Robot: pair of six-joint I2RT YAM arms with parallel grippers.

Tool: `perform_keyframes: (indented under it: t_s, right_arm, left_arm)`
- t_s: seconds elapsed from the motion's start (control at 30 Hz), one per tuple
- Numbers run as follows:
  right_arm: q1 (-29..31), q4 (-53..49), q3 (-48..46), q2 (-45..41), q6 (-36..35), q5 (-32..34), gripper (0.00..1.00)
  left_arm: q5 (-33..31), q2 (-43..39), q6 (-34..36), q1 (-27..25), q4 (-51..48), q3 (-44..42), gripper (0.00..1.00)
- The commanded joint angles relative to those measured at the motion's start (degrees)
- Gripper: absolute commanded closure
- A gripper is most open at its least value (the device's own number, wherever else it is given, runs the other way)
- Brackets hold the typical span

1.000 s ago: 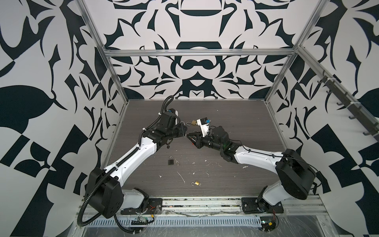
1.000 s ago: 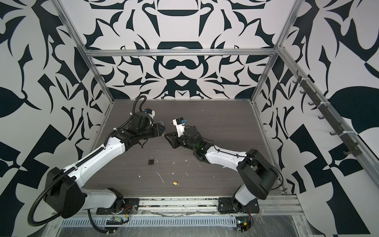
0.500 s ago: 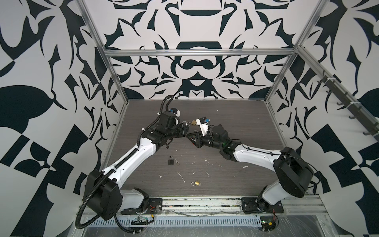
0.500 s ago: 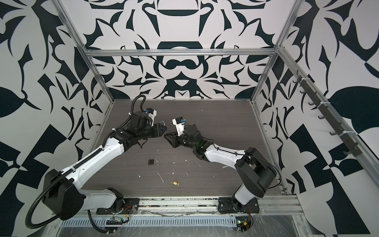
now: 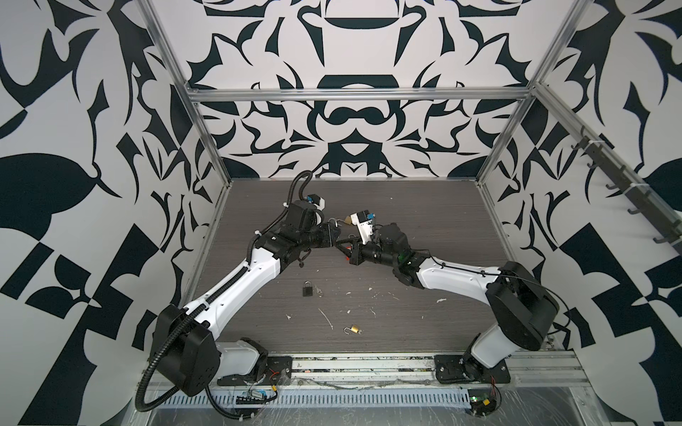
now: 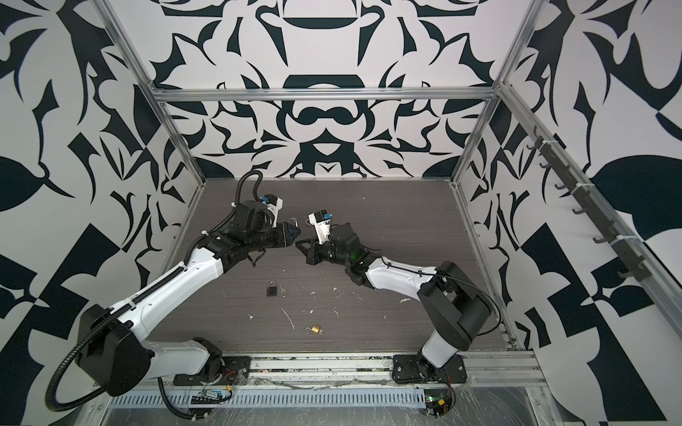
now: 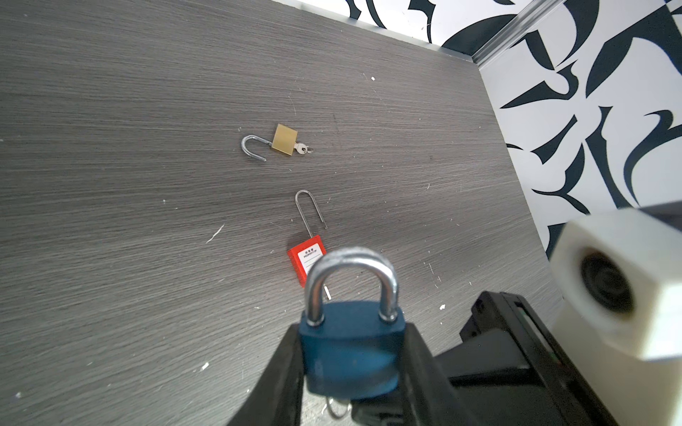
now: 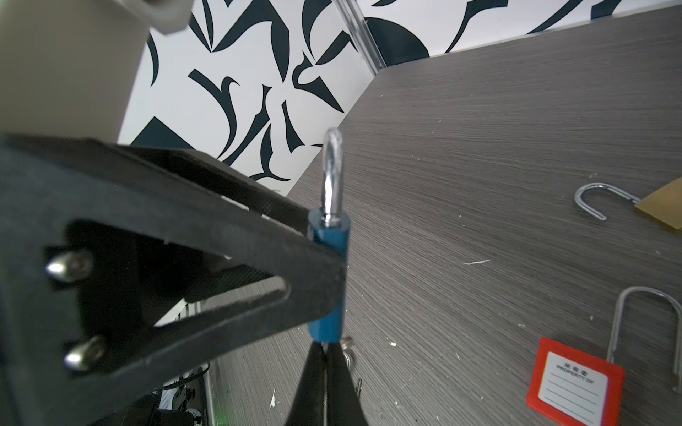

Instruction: Lock with the key

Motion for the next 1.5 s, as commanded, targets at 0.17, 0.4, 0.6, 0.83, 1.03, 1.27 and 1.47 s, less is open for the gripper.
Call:
perform_keyframes:
  t_s: [0.17,0.4,0.6,0.83,1.03,1.27,1.47]
  right_arm:
    - [-0.2,1.6,2.5,-0.3,0.1,-1.1,1.0]
    - [-0.2,1.3,1.9,0.5,0.0,-2.9,1.0]
    - [1.0,-0.2,-2.8,1.6,-0.4,-5.7,1.0]
    - [1.8,0.1,-8.6,-1.3,0.0,-5.0,1.0]
    - [1.0,-8.1,-8.5,-7.8,-3.0,-1.2,1.0]
    - [-0.8,-17.5,-10.0,-14.0,-5.3,1.0,1.0]
    - [-1.4,-23.3,-11.7,-18.0,-6.5,1.0,1.0]
  left_arm:
    - [0.5,-1.6,0.5,-0.3,2.0,-0.4,1.0]
    - [-0.7,-0.1,-0.6,0.0,3.0,1.2,1.0]
    - [-4.4,3.7,0.4,4.0,2.8,9.3,1.0]
    - [-7.4,7.7,1.4,5.3,4.3,16.3,1.0]
    - [-5.4,5.6,2.1,3.5,-1.5,12.5,1.0]
    - [-7.6,-0.9,1.6,-6.7,-10.2,0.4,1.0]
    - [-7.2,-1.8,-5.5,-13.1,-13.5,-7.5,1.0]
